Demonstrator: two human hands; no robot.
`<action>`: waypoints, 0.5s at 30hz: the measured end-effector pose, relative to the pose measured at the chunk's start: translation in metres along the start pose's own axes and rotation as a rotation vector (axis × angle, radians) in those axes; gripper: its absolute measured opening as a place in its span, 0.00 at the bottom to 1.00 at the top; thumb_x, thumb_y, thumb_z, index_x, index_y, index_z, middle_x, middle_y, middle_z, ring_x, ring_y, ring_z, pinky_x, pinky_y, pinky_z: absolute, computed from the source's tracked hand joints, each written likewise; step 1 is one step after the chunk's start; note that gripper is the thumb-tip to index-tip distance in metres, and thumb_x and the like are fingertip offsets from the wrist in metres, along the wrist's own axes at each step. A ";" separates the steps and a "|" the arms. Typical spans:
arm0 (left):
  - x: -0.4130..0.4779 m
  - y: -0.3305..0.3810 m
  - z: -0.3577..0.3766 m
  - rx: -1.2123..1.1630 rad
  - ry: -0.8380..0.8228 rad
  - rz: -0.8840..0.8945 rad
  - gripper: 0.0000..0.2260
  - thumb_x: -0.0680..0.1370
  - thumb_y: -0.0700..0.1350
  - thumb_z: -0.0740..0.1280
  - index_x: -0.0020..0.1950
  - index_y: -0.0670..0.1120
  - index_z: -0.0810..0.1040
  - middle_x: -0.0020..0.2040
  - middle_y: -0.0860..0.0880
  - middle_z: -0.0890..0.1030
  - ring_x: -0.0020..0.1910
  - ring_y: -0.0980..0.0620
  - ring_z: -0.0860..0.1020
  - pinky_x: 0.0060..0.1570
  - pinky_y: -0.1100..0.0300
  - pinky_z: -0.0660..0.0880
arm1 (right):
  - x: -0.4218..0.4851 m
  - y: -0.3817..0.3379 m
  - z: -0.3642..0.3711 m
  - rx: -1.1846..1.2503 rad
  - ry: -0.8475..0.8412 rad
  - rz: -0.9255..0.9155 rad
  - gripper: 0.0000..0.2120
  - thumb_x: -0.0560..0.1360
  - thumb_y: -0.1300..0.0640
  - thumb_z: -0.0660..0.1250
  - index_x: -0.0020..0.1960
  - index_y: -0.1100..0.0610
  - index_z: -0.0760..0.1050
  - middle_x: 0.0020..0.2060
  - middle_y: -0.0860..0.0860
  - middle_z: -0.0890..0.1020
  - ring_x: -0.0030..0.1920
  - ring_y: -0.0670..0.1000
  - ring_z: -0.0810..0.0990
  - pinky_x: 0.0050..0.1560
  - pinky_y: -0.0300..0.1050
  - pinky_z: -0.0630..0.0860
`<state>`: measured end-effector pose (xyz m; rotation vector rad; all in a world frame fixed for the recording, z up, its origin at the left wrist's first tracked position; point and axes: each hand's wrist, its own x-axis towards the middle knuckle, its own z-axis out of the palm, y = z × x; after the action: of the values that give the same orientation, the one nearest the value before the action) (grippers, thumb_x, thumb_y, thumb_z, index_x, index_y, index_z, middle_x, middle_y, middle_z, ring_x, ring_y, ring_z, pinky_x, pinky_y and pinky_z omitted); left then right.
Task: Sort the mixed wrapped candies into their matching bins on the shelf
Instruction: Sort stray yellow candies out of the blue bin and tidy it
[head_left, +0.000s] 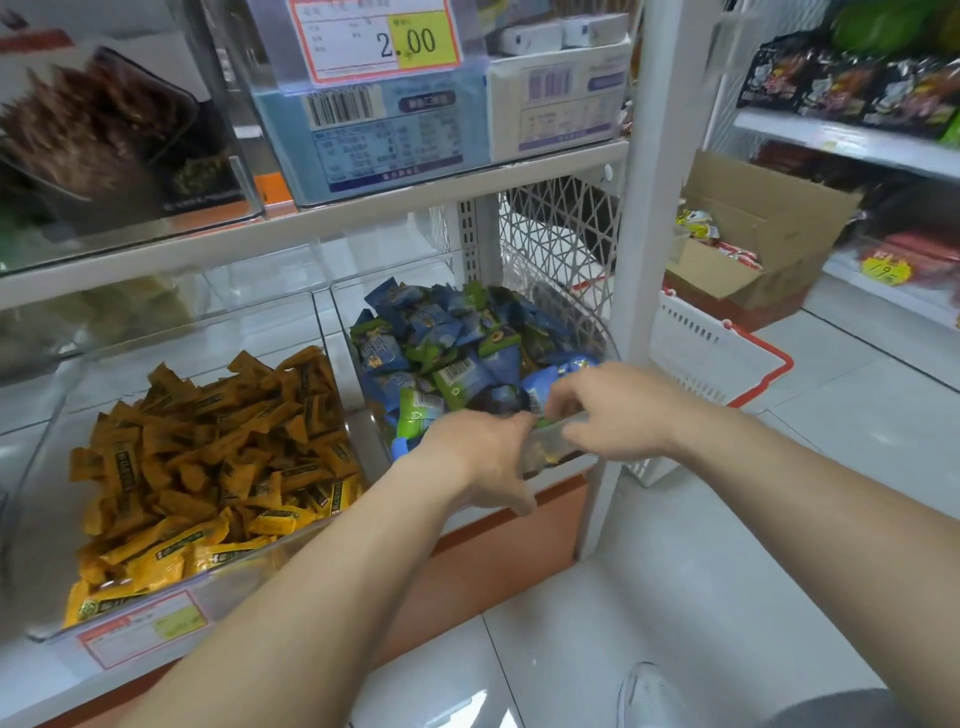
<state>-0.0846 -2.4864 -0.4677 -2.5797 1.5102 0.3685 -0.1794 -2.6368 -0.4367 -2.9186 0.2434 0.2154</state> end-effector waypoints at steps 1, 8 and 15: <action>0.002 -0.001 -0.001 -0.028 -0.029 -0.006 0.40 0.66 0.66 0.71 0.74 0.58 0.61 0.51 0.54 0.79 0.49 0.47 0.74 0.38 0.55 0.70 | -0.002 0.002 0.002 -0.071 -0.052 -0.003 0.19 0.67 0.48 0.60 0.56 0.43 0.77 0.49 0.47 0.82 0.51 0.53 0.80 0.51 0.49 0.77; 0.011 0.005 -0.004 -0.081 -0.006 -0.051 0.23 0.64 0.64 0.70 0.56 0.60 0.71 0.41 0.57 0.78 0.40 0.51 0.77 0.31 0.59 0.66 | 0.005 0.007 0.006 -0.247 -0.075 -0.043 0.20 0.69 0.53 0.65 0.61 0.46 0.75 0.52 0.49 0.79 0.54 0.56 0.79 0.51 0.52 0.78; 0.015 0.004 -0.008 -0.054 -0.106 -0.042 0.30 0.64 0.64 0.70 0.64 0.62 0.67 0.41 0.57 0.78 0.38 0.53 0.77 0.35 0.59 0.73 | 0.012 0.002 0.001 -0.183 -0.175 -0.025 0.13 0.69 0.56 0.65 0.53 0.49 0.77 0.41 0.50 0.81 0.43 0.54 0.80 0.41 0.49 0.80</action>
<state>-0.0797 -2.5025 -0.4635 -2.5830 1.4272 0.5385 -0.1679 -2.6400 -0.4397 -3.0559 0.1674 0.5121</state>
